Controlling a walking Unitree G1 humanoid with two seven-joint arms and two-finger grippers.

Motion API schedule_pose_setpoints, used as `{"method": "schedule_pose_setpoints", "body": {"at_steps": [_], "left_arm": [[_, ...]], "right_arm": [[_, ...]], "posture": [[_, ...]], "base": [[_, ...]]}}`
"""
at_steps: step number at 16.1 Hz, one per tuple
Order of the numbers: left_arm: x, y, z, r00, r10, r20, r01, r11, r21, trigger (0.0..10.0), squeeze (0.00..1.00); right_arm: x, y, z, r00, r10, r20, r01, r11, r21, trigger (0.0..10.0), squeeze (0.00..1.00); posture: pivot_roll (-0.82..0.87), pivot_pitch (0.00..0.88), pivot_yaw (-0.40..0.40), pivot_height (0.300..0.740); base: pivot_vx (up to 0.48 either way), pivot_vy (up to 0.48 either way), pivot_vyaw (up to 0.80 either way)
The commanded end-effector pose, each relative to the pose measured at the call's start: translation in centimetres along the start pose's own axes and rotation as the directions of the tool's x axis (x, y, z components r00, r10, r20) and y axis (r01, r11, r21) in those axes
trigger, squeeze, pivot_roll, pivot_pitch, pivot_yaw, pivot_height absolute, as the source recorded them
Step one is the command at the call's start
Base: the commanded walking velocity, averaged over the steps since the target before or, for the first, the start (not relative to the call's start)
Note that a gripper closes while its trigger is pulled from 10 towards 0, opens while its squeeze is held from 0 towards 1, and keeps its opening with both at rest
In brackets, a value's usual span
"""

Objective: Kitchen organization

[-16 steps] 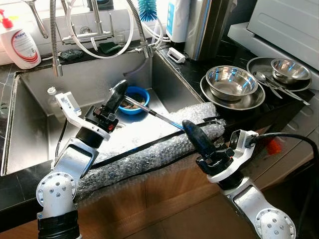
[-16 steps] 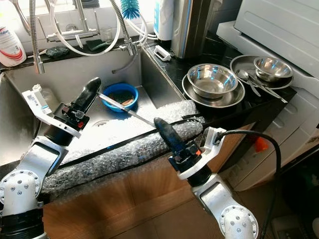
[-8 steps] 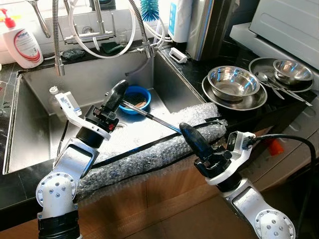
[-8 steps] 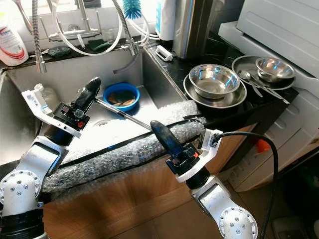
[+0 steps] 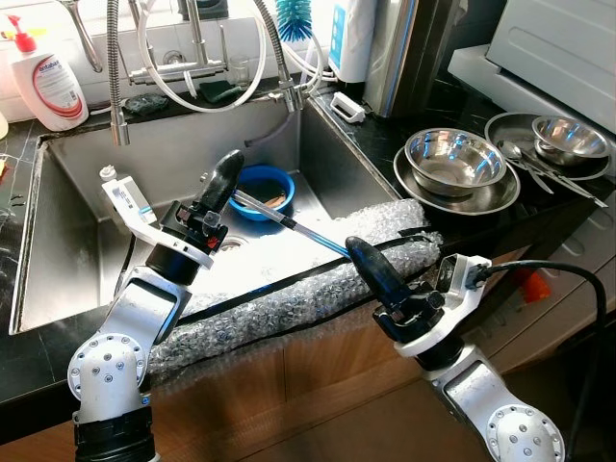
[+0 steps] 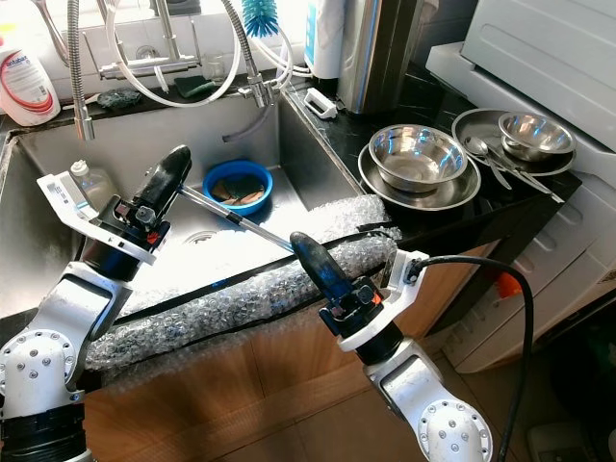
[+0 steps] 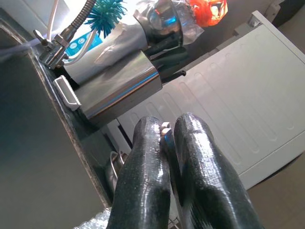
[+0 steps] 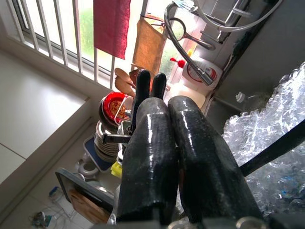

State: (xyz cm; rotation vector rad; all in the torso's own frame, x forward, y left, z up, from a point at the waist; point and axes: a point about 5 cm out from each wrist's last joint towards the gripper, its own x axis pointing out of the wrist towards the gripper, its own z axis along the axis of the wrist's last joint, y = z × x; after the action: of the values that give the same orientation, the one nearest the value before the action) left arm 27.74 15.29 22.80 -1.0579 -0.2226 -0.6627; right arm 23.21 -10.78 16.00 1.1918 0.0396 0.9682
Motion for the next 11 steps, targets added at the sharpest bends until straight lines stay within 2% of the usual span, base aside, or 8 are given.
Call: {"method": "schedule_pose_setpoints", "body": {"at_steps": [1,2,3,5,7,9,11], "left_arm": [[-0.1,0.1,0.6,0.999,0.038,0.023,-0.039,0.998,0.04,0.0,0.0],[-0.2,0.1,0.7,0.999,0.043,0.03,-0.044,0.998,0.035,0.0,0.0],[-0.2,0.3,1.0,0.997,0.06,0.052,-0.061,0.998,0.017,0.0,0.0],[-0.2,0.6,1.9,0.986,0.098,0.134,-0.092,0.995,-0.048,0.0,0.0],[-0.3,0.8,2.7,0.975,0.124,0.185,-0.114,0.991,-0.065,0.0,0.0],[-0.2,0.9,3.7,0.957,0.153,0.247,-0.138,0.987,-0.078,0.0,0.0],[-0.1,0.8,4.5,0.942,0.17,0.289,-0.154,0.985,-0.076,0.0,0.0]], "right_arm": [[0.2,0.0,0.5,1.0,-0.008,0.018,0.009,0.999,-0.031,10.0,0.0],[0.2,0.0,0.6,1.0,-0.011,0.022,0.012,0.999,-0.033,10.0,0.41],[0.2,-0.2,0.7,0.999,-0.029,0.032,0.03,0.999,-0.032,10.0,1.0],[0.2,-0.3,0.7,0.999,-0.027,0.034,0.028,0.999,-0.034,10.0,1.0],[0.3,-0.3,0.7,0.999,-0.025,0.035,0.026,0.999,-0.037,10.0,1.0],[0.4,-0.5,0.7,0.998,-0.045,0.036,0.047,0.998,-0.05,10.0,0.0],[0.4,-0.6,0.7,0.998,-0.047,0.034,0.048,0.997,-0.052,10.0,0.0]], "posture": [[0.0,0.082,-0.019,0.74],[0.0,0.083,-0.019,0.74],[0.0,0.085,-0.019,0.74],[0.0,0.086,-0.019,0.74],[0.0,0.084,-0.019,0.74],[0.0,0.082,-0.018,0.74],[0.0,0.081,-0.02,0.74]], "base": [[0.0,0.0,0.0],[0.0,0.0,0.0],[0.0,0.0,0.0],[0.0,0.0,0.0],[0.0,0.0,0.0],[0.0,0.0,0.0],[0.0,0.0,0.0]]}}
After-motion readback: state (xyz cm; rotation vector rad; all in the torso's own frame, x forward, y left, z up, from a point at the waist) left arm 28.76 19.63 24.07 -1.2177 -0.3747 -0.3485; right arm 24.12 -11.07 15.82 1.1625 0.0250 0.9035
